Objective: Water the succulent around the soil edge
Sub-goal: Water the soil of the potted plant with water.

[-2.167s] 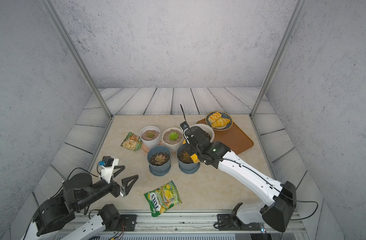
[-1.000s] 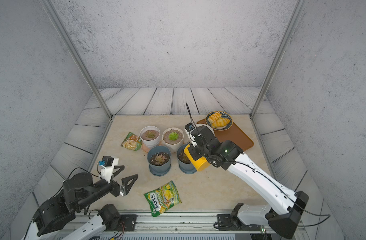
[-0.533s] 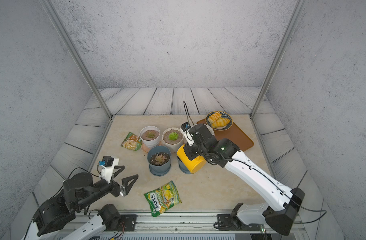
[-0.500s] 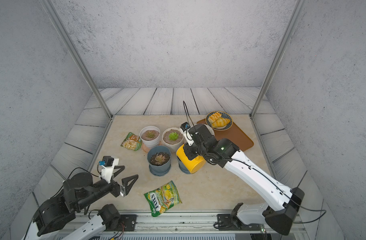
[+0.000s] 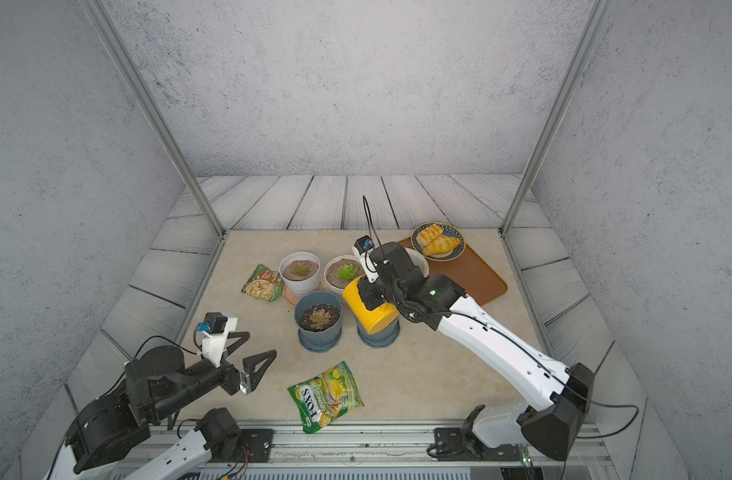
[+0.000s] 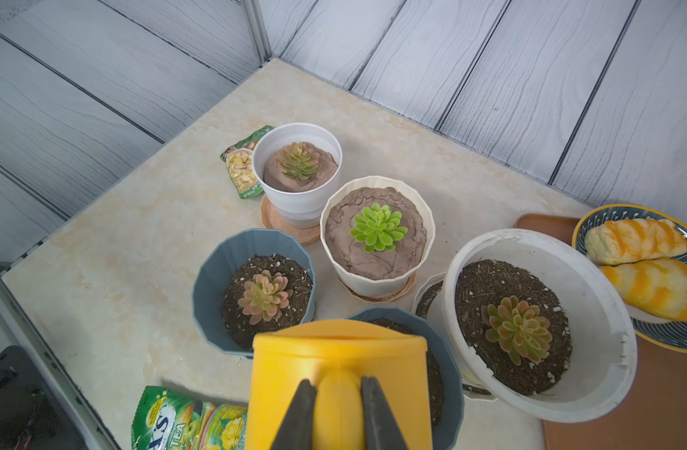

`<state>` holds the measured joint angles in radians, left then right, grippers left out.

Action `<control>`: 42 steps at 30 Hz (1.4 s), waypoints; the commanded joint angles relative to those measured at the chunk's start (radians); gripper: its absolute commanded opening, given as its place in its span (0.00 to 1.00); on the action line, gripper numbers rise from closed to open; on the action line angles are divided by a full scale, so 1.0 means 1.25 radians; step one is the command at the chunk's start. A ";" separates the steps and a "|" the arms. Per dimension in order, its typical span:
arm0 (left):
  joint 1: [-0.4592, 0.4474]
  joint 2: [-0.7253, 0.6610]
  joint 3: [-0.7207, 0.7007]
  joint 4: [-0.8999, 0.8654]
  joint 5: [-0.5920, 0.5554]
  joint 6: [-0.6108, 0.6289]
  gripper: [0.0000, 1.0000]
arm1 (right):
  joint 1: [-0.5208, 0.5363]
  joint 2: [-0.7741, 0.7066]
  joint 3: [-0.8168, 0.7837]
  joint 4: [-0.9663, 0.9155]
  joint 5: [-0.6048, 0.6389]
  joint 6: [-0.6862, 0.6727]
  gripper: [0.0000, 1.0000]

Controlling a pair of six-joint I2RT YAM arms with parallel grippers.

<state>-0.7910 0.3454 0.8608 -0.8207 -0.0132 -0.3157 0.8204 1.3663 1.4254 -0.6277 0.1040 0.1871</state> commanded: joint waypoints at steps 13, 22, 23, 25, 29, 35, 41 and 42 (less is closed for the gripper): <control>0.008 -0.006 -0.009 0.005 0.000 -0.001 0.98 | -0.002 -0.134 -0.178 0.209 0.116 0.011 0.00; 0.008 0.001 -0.005 0.038 -0.015 -0.018 0.98 | -0.002 -0.539 -0.552 0.513 -0.030 0.009 0.00; 0.008 0.007 0.000 0.047 -0.015 -0.025 0.98 | -0.002 -0.587 -0.592 0.540 -0.026 0.017 0.00; 0.008 0.018 0.003 0.092 -0.007 -0.064 0.98 | -0.002 -0.693 -0.665 0.567 -0.014 0.027 0.00; 0.008 0.047 -0.038 0.298 0.074 -0.134 0.98 | -0.002 -0.882 -0.744 0.522 0.007 0.025 0.00; 0.008 0.219 -0.054 0.519 0.121 -0.190 0.98 | -0.002 -1.066 -0.829 0.543 -0.046 0.016 0.00; 0.008 0.386 0.028 0.564 0.160 -0.166 0.98 | -0.002 -1.089 -0.913 0.740 -0.021 0.032 0.00; 0.008 0.403 0.036 0.569 0.161 -0.156 0.98 | -0.002 -1.084 -0.915 0.752 -0.007 0.023 0.00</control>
<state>-0.7868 0.8299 0.8471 -0.1974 0.1543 -0.5240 0.8185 0.0319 0.2893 0.1566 0.0608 0.2131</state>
